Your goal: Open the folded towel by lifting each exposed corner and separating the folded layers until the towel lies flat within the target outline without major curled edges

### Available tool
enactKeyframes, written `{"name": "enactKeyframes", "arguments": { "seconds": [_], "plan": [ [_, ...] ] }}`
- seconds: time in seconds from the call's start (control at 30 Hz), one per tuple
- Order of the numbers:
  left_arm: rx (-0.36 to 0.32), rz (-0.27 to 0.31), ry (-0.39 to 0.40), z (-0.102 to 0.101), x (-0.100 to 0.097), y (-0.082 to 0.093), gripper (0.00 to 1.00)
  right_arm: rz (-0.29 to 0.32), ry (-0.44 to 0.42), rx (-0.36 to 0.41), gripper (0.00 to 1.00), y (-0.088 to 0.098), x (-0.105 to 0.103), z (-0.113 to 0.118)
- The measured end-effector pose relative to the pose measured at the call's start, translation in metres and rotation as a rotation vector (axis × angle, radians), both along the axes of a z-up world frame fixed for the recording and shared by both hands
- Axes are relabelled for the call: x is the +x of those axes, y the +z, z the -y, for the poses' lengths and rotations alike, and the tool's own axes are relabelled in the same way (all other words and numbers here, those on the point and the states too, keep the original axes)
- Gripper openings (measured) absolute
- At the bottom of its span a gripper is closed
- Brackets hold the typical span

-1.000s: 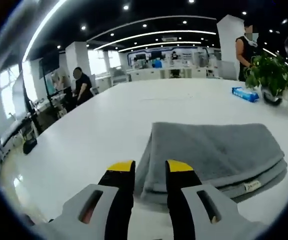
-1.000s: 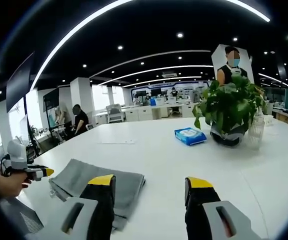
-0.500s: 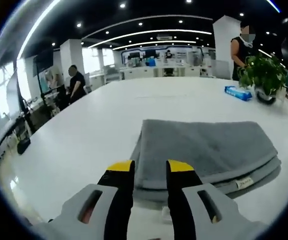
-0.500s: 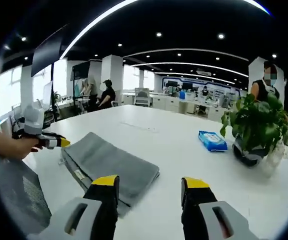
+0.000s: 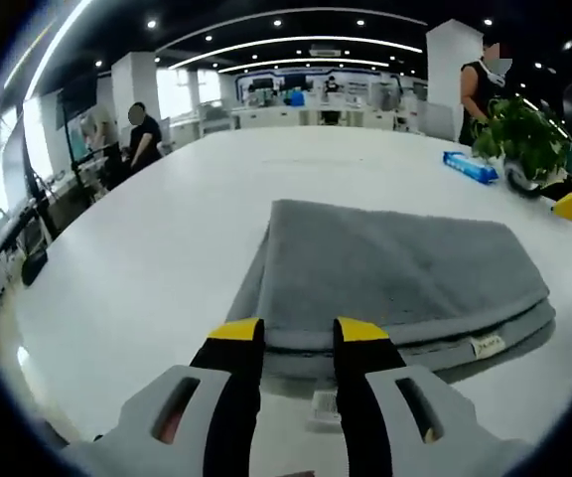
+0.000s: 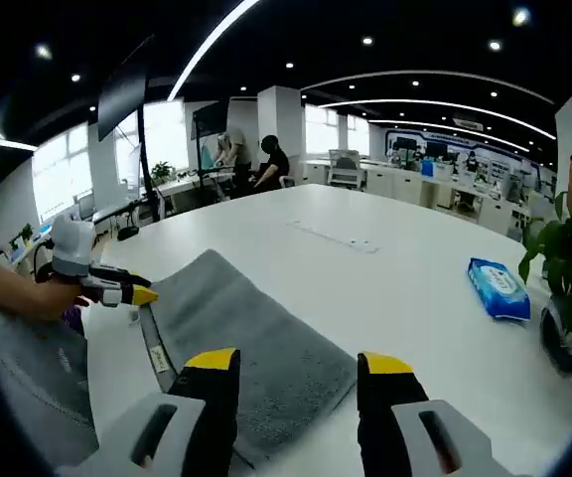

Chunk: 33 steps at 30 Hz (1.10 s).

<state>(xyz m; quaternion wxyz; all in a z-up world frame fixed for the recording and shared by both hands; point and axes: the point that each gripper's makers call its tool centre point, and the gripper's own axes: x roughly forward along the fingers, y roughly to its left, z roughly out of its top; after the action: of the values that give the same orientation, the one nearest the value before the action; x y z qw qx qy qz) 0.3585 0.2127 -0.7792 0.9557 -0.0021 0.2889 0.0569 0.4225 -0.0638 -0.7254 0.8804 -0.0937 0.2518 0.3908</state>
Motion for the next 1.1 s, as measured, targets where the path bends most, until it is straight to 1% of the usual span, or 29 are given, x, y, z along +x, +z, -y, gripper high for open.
{"name": "enactKeyframes", "arguments": {
  "seconds": [0.1, 0.17, 0.27, 0.37, 0.47, 0.53, 0.57, 0.63, 0.67, 0.7, 0.73, 0.8, 0.9, 1.1],
  "plan": [
    [0.004, -0.004, -0.014, 0.000, 0.004, -0.001, 0.27, -0.021, 0.046, -0.037, 0.46, -0.020, 0.001, -0.015],
    [0.005, -0.006, -0.013, -0.001, 0.006, -0.004, 0.27, -0.036, 0.076, -0.085, 0.47, -0.033, 0.000, -0.022],
    [-0.019, -0.004, 0.007, -0.002, 0.005, -0.008, 0.28, -0.046, 0.074, -0.104, 0.49, -0.044, 0.003, -0.027],
    [-0.012, -0.003, 0.003, -0.001, 0.006, -0.008, 0.29, -0.044, 0.080, -0.114, 0.50, -0.048, 0.008, -0.031],
    [0.004, -0.015, 0.009, -0.004, 0.005, -0.013, 0.32, -0.039, 0.078, -0.129, 0.51, -0.051, 0.017, -0.031],
    [-0.016, -0.013, 0.025, -0.005, 0.004, -0.015, 0.33, -0.047, 0.070, -0.132, 0.52, -0.054, 0.021, -0.030],
    [-0.041, -0.008, 0.038, -0.006, 0.004, -0.016, 0.34, -0.062, 0.065, -0.138, 0.52, -0.059, 0.022, -0.030],
    [-0.051, -0.006, 0.044, -0.008, 0.004, -0.017, 0.35, -0.084, 0.067, -0.159, 0.52, -0.067, 0.019, -0.028],
    [-0.058, -0.003, 0.048, -0.009, 0.004, -0.018, 0.36, -0.093, 0.072, -0.183, 0.52, -0.072, 0.016, -0.027],
    [-0.058, 0.000, 0.049, -0.009, 0.004, -0.019, 0.37, -0.091, 0.070, -0.189, 0.52, -0.074, 0.014, -0.027],
    [-0.057, 0.008, 0.047, -0.009, 0.004, -0.020, 0.37, -0.071, 0.062, -0.184, 0.52, -0.072, 0.014, -0.028],
    [-0.061, 0.027, 0.046, -0.008, 0.005, -0.021, 0.37, -0.081, 0.036, -0.193, 0.52, -0.074, 0.016, -0.027],
    [-0.069, 0.045, 0.043, -0.008, 0.005, -0.021, 0.36, -0.097, 0.019, -0.200, 0.52, -0.075, 0.017, -0.025],
    [-0.075, 0.024, -0.007, -0.007, 0.008, -0.021, 0.36, -0.134, 0.008, -0.196, 0.52, -0.078, 0.018, -0.022]
  ]
}}
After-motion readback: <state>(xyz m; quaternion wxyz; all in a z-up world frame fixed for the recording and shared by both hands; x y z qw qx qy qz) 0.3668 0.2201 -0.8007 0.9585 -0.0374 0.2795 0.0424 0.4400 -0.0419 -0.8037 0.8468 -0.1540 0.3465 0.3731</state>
